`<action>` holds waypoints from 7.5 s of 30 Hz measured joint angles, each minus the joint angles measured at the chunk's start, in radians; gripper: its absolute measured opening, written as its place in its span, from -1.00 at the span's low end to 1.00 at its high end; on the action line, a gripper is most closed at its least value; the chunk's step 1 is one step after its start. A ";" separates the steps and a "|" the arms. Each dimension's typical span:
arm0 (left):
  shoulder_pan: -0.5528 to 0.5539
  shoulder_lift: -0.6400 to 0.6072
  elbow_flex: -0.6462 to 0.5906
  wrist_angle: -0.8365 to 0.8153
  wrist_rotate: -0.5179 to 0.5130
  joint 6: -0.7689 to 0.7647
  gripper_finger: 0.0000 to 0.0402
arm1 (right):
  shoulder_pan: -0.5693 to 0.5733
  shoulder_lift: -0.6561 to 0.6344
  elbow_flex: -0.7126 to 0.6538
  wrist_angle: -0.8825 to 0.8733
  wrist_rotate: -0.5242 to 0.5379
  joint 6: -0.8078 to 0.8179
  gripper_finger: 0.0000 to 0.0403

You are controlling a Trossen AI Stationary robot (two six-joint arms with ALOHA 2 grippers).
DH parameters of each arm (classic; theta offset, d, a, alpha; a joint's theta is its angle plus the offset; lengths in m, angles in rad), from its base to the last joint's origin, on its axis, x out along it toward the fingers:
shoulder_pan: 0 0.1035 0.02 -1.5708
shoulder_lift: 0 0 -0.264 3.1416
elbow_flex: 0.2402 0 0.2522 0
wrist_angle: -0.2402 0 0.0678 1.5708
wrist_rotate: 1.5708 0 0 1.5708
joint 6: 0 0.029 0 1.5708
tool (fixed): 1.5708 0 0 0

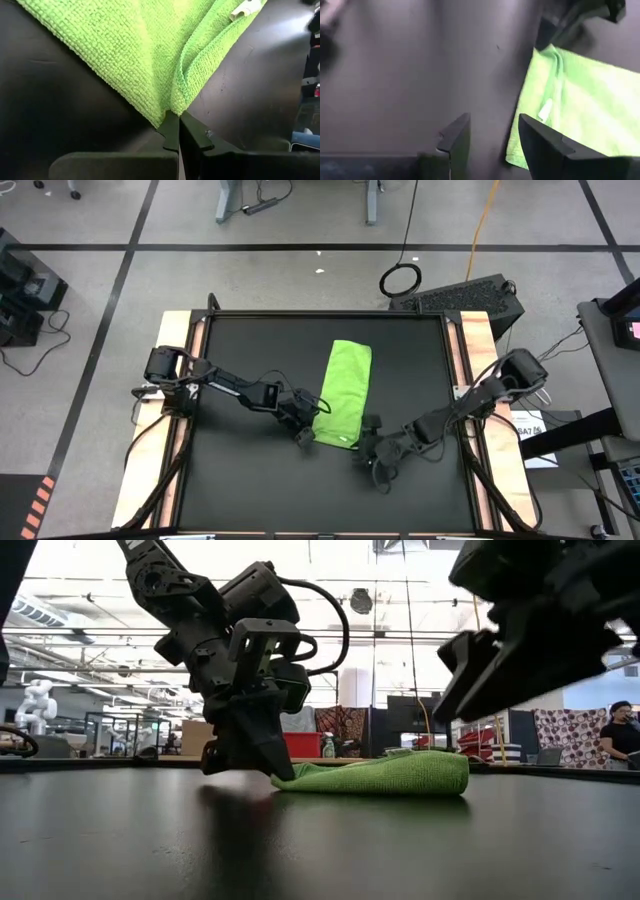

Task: Roll towel into tight, uniform cylinder
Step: Roll the green towel

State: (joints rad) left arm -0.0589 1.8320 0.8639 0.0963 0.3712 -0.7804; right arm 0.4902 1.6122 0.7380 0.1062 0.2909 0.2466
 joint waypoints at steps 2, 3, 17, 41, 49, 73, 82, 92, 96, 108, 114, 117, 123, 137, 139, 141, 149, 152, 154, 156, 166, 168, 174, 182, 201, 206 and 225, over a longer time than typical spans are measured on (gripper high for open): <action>0.000 0.000 0.000 0.000 0.011 -0.001 -1.00 | 0.007 0.033 0.000 0.023 0.010 0.000 -0.21; 0.000 0.000 0.000 0.000 0.020 -0.001 -1.00 | 0.012 0.050 0.001 0.028 0.028 0.000 -0.19; 0.005 0.000 0.000 0.000 0.071 -0.026 -1.00 | 0.007 0.142 0.002 0.056 0.123 0.013 0.05; 0.006 0.000 0.000 0.072 0.144 -0.006 -0.81 | -0.075 0.146 0.001 0.040 -0.058 0.113 -0.89; 0.015 -0.053 0.002 0.127 0.179 0.087 -0.36 | -0.108 0.144 0.003 0.039 -0.178 0.159 -0.96; -0.231 -0.095 0.036 0.086 -0.091 0.684 -0.22 | -0.167 0.145 0.001 0.042 -0.338 0.213 -0.99; -0.196 -0.033 0.035 0.059 -0.132 0.741 -0.22 | -0.175 0.145 0.001 0.045 -0.351 0.214 -0.99; -0.140 -0.031 0.036 -0.038 -0.191 0.825 -0.22 | -0.175 0.146 0.001 0.045 -0.350 0.232 -0.99; -0.139 -0.030 0.055 -0.081 -0.190 0.874 -0.22 | -0.175 0.146 0.001 0.045 -0.349 0.232 -0.99; -0.140 -0.021 0.072 -0.178 -0.165 0.963 -0.22 | -0.175 0.146 0.001 0.046 -0.345 0.239 -0.99; -0.140 0.015 0.075 -0.168 -0.191 0.963 -0.23 | -0.175 0.146 0.001 0.047 -0.343 0.255 -0.99; -0.141 0.031 0.076 -0.155 -0.189 0.947 -0.31 | -0.175 0.146 0.001 0.049 -0.343 0.267 -0.99; -0.136 0.037 0.076 -0.129 -0.187 0.890 -0.64 | -0.172 0.144 0.000 0.052 -0.343 0.293 -0.98; -0.063 0.042 0.071 -0.110 0.051 0.718 -0.98 | 0.001 -0.066 0.000 -0.069 -0.024 0.145 0.01; -0.047 0.043 0.071 -0.111 0.085 0.707 -0.98 | 0.027 -0.066 0.000 -0.064 0.010 0.114 0.10; -0.031 0.043 0.070 -0.114 0.124 0.706 -0.99 | 0.046 -0.060 0.000 -0.049 0.053 0.090 0.14; 0.031 0.043 0.070 -0.111 0.281 0.706 -0.99 | 0.062 0.001 0.000 0.005 0.155 0.065 0.14; 0.050 0.043 0.070 -0.110 0.313 0.687 -0.99 | 0.062 0.040 0.000 0.027 0.155 0.073 0.13; 0.061 0.043 0.070 -0.112 0.331 0.681 -0.99 | 0.062 0.063 0.000 0.042 0.153 0.091 0.13; 0.069 0.043 0.070 -0.124 0.333 0.681 -0.99 | 0.062 0.083 0.001 0.064 0.153 0.112 0.13; 0.087 0.042 0.071 -0.159 0.343 0.681 -0.99 | 0.057 0.215 0.002 0.131 0.163 0.226 0.01; 0.091 0.041 0.071 -0.162 0.350 0.680 -0.99 | 0.054 0.224 0.003 0.143 0.167 0.255 -0.10; 0.093 0.046 0.072 -0.170 0.372 0.656 -1.00 | 0.022 0.233 0.003 0.176 0.157 0.264 -0.59; 0.102 0.071 0.077 -0.231 0.449 0.573 -0.99 | -0.038 0.230 0.004 0.179 -0.028 0.434 -0.94; 0.149 0.076 0.074 -0.189 0.494 0.389 -0.95 | -0.129 0.212 0.003 0.164 -0.448 0.517 -0.99; 0.142 0.075 0.073 -0.198 0.464 0.392 -0.74 | -0.152 0.210 0.002 0.145 -0.522 0.528 -0.99; 0.090 -0.164 0.084 -0.215 0.248 0.782 -0.16 | -0.202 0.210 0.002 0.156 -0.641 0.593 -0.99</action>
State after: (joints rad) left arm 0.0306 1.6683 0.9482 -0.1189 0.6196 0.0021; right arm 0.2881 1.8217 0.7395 0.2626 -0.3505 0.8394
